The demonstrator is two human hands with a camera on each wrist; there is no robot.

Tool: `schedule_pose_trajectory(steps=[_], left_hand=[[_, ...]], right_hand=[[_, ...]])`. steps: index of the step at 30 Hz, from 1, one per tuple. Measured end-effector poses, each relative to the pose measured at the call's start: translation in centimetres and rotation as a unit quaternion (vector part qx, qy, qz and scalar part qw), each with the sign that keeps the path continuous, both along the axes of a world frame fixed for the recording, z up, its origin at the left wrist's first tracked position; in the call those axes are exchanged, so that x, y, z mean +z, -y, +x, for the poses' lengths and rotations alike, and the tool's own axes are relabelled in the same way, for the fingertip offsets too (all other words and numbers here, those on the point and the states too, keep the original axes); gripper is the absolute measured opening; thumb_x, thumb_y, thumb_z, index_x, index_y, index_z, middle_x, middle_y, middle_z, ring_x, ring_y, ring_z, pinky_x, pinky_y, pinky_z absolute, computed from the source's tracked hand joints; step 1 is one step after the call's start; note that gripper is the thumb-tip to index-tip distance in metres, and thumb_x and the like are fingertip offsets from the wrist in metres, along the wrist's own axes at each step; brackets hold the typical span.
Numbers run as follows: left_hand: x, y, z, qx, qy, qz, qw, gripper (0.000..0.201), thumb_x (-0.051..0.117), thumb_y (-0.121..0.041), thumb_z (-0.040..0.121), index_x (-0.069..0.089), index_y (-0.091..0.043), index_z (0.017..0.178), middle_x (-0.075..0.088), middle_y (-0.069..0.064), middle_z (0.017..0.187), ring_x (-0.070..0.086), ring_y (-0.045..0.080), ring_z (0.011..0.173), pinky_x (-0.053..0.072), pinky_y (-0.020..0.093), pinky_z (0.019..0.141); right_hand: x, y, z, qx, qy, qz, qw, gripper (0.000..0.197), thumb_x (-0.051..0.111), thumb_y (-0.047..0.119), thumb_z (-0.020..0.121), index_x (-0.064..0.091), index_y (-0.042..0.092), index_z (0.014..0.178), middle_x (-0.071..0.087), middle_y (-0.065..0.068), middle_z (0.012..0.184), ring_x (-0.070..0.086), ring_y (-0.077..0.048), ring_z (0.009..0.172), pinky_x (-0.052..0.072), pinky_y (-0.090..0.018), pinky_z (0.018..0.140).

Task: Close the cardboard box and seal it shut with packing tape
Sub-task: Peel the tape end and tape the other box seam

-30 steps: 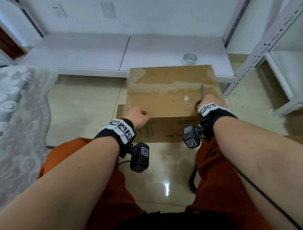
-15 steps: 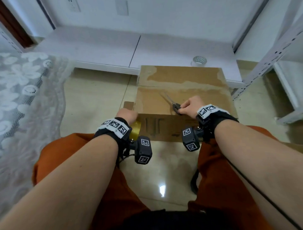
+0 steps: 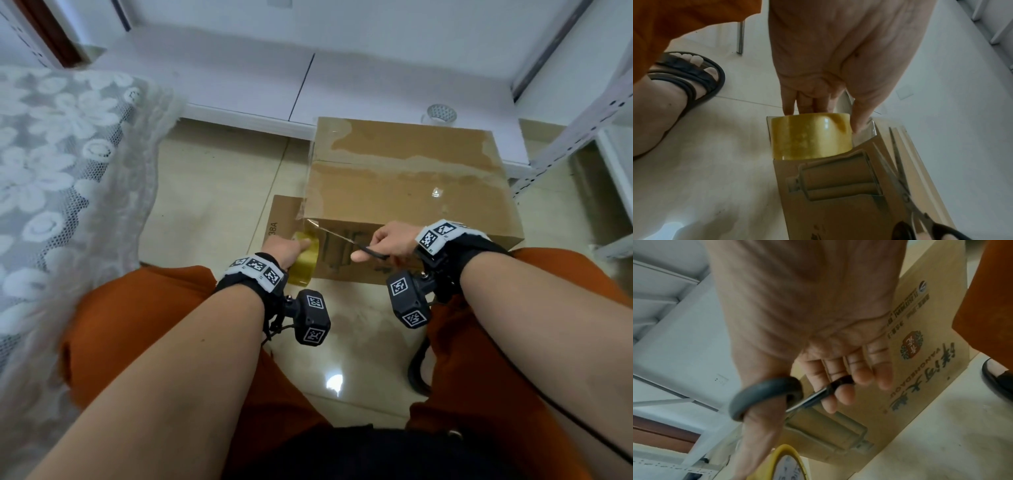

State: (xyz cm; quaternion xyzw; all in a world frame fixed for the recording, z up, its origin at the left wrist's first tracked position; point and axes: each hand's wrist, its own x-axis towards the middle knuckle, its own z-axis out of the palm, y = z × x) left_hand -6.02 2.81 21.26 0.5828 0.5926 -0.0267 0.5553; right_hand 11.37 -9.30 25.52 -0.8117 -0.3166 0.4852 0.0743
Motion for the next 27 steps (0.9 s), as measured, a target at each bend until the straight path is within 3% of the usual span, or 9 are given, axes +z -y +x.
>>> schedule_pose_trajectory(steps=[3,5,9,11,14,19,21,24,27], left_hand=[[0.1,-0.3,0.0,-0.006,-0.003,0.014,1.0,0.067,0.067,-0.044,0.085,0.049,0.003,0.13,0.058,0.017,0.128,0.058,0.033,0.11,0.049,0.038,0.093],[0.2,-0.4,0.2,-0.033,-0.012,0.032,0.999,0.061,0.062,-0.044,0.089,0.052,0.001,0.129,0.056,0.016,0.131,0.057,0.03,0.109,0.046,0.033,0.087],[0.5,-0.4,0.6,-0.073,0.001,0.048,0.996,0.055,0.056,-0.031,0.095,0.041,-0.012,0.144,0.043,0.009,0.147,0.046,0.027,0.129,0.038,0.036,0.105],[0.6,-0.5,0.7,-0.096,-0.003,0.049,0.994,0.052,0.054,-0.028,0.096,0.042,-0.014,0.144,0.045,0.009,0.146,0.047,0.026,0.129,0.039,0.037,0.108],[0.8,-0.5,1.1,-0.12,0.0,0.039,0.992,0.043,0.052,-0.024,0.098,0.049,-0.009,0.138,0.049,0.011,0.142,0.05,0.028,0.125,0.04,0.039,0.107],[0.8,-0.9,1.5,-0.131,0.002,0.028,0.991,0.032,0.049,-0.018,0.099,0.058,-0.004,0.126,0.057,0.015,0.131,0.055,0.03,0.119,0.042,0.04,0.104],[0.7,-1.0,1.5,-0.131,0.001,0.024,0.991,0.032,0.049,-0.02,0.099,0.06,-0.004,0.125,0.058,0.015,0.13,0.056,0.031,0.118,0.043,0.04,0.104],[0.7,-1.0,1.4,-0.135,0.0,0.025,0.991,0.038,0.052,-0.028,0.098,0.06,-0.008,0.128,0.059,0.013,0.132,0.055,0.03,0.119,0.044,0.038,0.103],[0.6,-1.3,1.3,-0.132,-0.014,0.032,0.991,0.041,0.053,-0.033,0.097,0.059,-0.008,0.128,0.057,0.011,0.134,0.054,0.027,0.121,0.043,0.032,0.102]], right_hand=[[0.1,-0.5,-0.4,0.015,0.008,-0.034,0.999,0.053,0.074,0.055,0.071,0.054,0.01,0.088,0.052,-0.006,0.074,0.043,-0.014,0.055,0.036,-0.022,0.049],[0.0,-1.0,-0.5,0.014,-0.005,-0.055,0.998,0.055,0.075,0.056,0.068,0.052,0.011,0.089,0.047,-0.004,0.067,0.039,-0.014,0.052,0.033,-0.022,0.046],[-0.2,-2.1,-0.5,0.025,0.003,-0.071,0.997,0.071,0.074,0.064,0.061,0.06,0.007,0.1,0.049,-0.005,0.072,0.042,-0.015,0.056,0.035,-0.024,0.049],[-0.3,-2.7,-0.6,0.034,0.014,-0.07,0.997,0.07,0.072,0.066,0.062,0.061,0.008,0.1,0.05,-0.006,0.079,0.044,-0.016,0.062,0.037,-0.024,0.053],[-0.4,-3.4,-0.7,0.05,0.017,-0.068,0.996,0.077,0.072,0.069,0.051,0.061,0.01,0.098,0.052,-0.008,0.086,0.047,-0.019,0.07,0.039,-0.025,0.058],[-0.9,-4.6,-0.4,0.066,0.014,-0.076,0.995,0.11,0.071,0.073,0.03,0.063,0.003,0.115,0.056,-0.008,0.087,0.05,-0.021,0.075,0.041,-0.027,0.062],[-1.3,-4.9,-0.3,0.061,0.011,-0.067,0.996,0.106,0.074,0.074,0.031,0.065,0.003,0.11,0.058,-0.008,0.086,0.051,-0.021,0.073,0.042,-0.027,0.062],[-1.5,-5.0,-0.4,0.04,-0.007,-0.056,0.998,0.062,0.078,0.061,0.058,0.065,0.008,0.088,0.052,-0.003,0.071,0.044,-0.015,0.059,0.037,-0.023,0.053],[-2.0,-5.1,-0.2,0.045,-0.006,-0.055,0.997,0.061,0.079,0.063,0.053,0.062,0.011,0.081,0.049,-0.002,0.065,0.042,-0.015,0.053,0.035,-0.023,0.048]])
